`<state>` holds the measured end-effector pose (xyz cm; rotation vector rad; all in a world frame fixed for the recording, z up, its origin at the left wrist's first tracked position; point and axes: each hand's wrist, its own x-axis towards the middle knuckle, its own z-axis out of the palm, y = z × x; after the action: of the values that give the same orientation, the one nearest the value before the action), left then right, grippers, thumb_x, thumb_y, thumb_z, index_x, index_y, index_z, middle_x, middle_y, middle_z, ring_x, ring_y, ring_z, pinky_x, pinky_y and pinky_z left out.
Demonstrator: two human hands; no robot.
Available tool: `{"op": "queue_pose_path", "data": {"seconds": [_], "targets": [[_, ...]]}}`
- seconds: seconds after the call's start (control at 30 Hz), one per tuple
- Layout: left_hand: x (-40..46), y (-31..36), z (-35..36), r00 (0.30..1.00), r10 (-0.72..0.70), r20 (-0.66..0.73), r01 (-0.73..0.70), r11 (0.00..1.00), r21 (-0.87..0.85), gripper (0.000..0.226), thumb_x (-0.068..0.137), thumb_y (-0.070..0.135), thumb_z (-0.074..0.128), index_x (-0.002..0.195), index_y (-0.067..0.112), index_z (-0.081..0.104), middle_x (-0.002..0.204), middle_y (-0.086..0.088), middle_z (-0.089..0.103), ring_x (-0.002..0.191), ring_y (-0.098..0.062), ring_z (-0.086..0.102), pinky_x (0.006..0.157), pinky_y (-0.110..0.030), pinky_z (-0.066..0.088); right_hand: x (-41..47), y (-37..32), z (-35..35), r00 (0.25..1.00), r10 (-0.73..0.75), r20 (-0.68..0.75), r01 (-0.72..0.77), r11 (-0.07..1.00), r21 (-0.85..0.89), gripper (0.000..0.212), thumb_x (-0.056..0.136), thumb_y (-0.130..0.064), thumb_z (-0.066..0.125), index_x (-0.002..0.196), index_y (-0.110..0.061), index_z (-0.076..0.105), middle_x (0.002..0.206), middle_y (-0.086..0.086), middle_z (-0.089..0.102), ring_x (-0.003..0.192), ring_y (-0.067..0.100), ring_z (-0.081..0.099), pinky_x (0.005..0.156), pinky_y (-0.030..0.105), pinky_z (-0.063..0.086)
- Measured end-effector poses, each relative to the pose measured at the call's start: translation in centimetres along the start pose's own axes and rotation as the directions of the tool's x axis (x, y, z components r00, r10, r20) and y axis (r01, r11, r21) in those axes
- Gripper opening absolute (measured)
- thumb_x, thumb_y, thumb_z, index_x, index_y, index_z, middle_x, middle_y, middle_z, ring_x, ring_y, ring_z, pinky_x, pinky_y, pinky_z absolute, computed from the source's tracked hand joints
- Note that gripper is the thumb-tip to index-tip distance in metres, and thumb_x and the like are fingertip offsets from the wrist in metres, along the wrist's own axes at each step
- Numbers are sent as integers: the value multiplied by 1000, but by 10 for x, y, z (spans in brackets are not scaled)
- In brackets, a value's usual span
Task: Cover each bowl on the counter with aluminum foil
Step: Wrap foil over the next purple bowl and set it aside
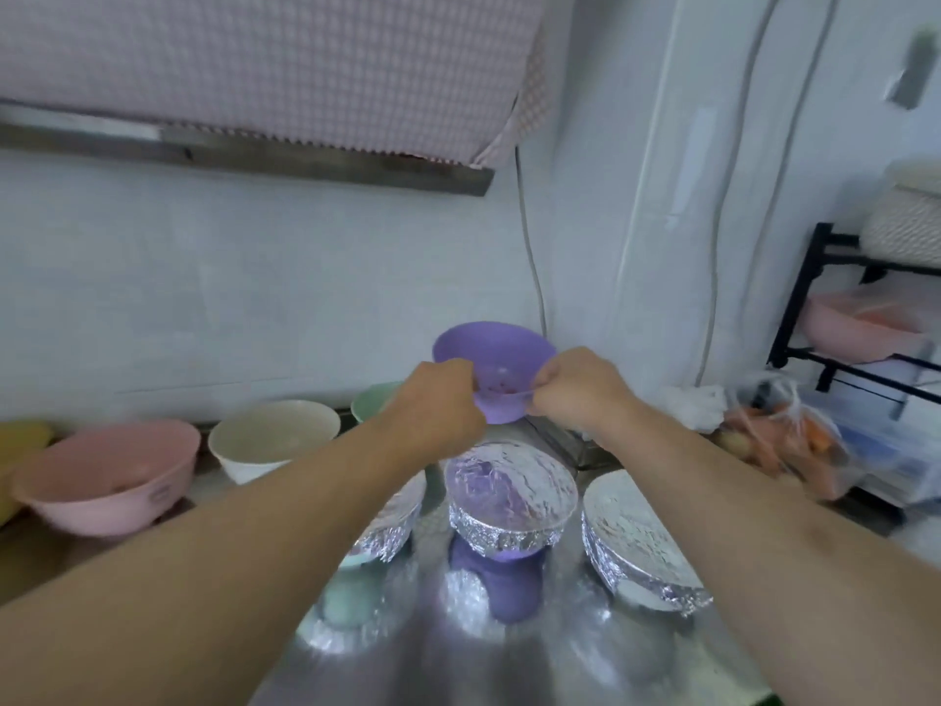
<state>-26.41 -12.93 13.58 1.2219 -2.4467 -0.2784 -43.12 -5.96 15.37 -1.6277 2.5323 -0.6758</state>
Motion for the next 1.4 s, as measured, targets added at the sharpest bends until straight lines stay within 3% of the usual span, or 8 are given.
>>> {"op": "queue_pose_path", "data": {"seconds": [0.13, 0.47, 0.6, 0.83, 0.97, 1.07, 1.23, 1.4], "targets": [[-87, -19, -32, 990, -42, -133, 29, 995, -96, 35, 90, 31, 64, 121, 17, 55, 116, -7, 53, 101, -31, 60, 76, -33, 42, -71, -40, 4, 996, -49, -76, 59, 989, 135, 17, 79, -16, 76, 66, -11, 66, 65, 0, 57, 66, 22, 53, 54, 27, 39], [-289, -104, -28, 941, -213, -263, 157, 963, -217, 49, 73, 62, 83, 90, 26, 54, 99, 5, 54, 85, -13, 52, 60, -12, 33, -245, -103, 99, 975, -216, -49, 212, 845, 491, 32, 72, -42, 91, 78, -25, 65, 75, -11, 64, 70, 3, 58, 58, 20, 38], [-326, -124, -1, 931, -261, -255, 191, 944, -268, 47, 74, 59, 85, 88, 25, 55, 99, 6, 52, 85, -6, 52, 63, -17, 34, -276, -99, 145, 970, -243, -10, 202, 781, 591, 38, 66, -53, 86, 81, -29, 59, 82, -7, 68, 82, 12, 67, 81, 37, 57], [-344, -142, 32, 910, -324, -258, 202, 891, -407, 56, 73, 53, 88, 107, 27, 51, 114, 11, 55, 95, -1, 54, 73, -10, 38, -295, -89, 201, 973, -231, 17, 117, 557, 822, 79, 70, -52, 85, 136, -65, 44, 141, -10, 64, 122, 6, 68, 104, 37, 57], [-354, -150, 41, 911, -337, -238, 133, 786, -604, 98, 74, 36, 92, 147, 34, 27, 142, 21, 48, 126, 7, 52, 91, -12, 44, -299, -87, 217, 974, -225, -23, 166, 645, 746, 116, 72, -58, 86, 159, -61, 10, 148, -23, 56, 133, 5, 60, 109, 44, 53], [-363, -155, 39, 921, -303, -245, 114, 810, -575, 99, 78, 28, 88, 144, 48, 18, 147, 28, 42, 135, 15, 42, 100, -12, 43, -297, -86, 222, 976, -216, 7, 150, 698, 700, 121, 70, -60, 84, 160, -61, 3, 154, -27, 48, 139, 3, 53, 113, 47, 50], [-384, -163, 20, 912, -334, -237, 200, 868, -455, 77, 84, 21, 76, 147, 36, 33, 144, 15, 47, 129, 0, 47, 101, -21, 41, -298, -85, 218, 978, -200, -54, 177, 668, 723, 112, 74, -38, 79, 166, -39, 13, 163, -19, 37, 149, 2, 38, 125, 47, 35], [-402, -176, -13, 912, -339, -230, 271, 921, -281, 48, 92, 32, 71, 136, 24, 53, 138, 7, 52, 112, -14, 58, 86, -21, 38, -314, -114, 195, 860, -245, -448, 470, 722, 507, 69, 86, -5, 74, 148, -9, 44, 145, 1, 46, 136, 18, 47, 118, 36, 38]]}}
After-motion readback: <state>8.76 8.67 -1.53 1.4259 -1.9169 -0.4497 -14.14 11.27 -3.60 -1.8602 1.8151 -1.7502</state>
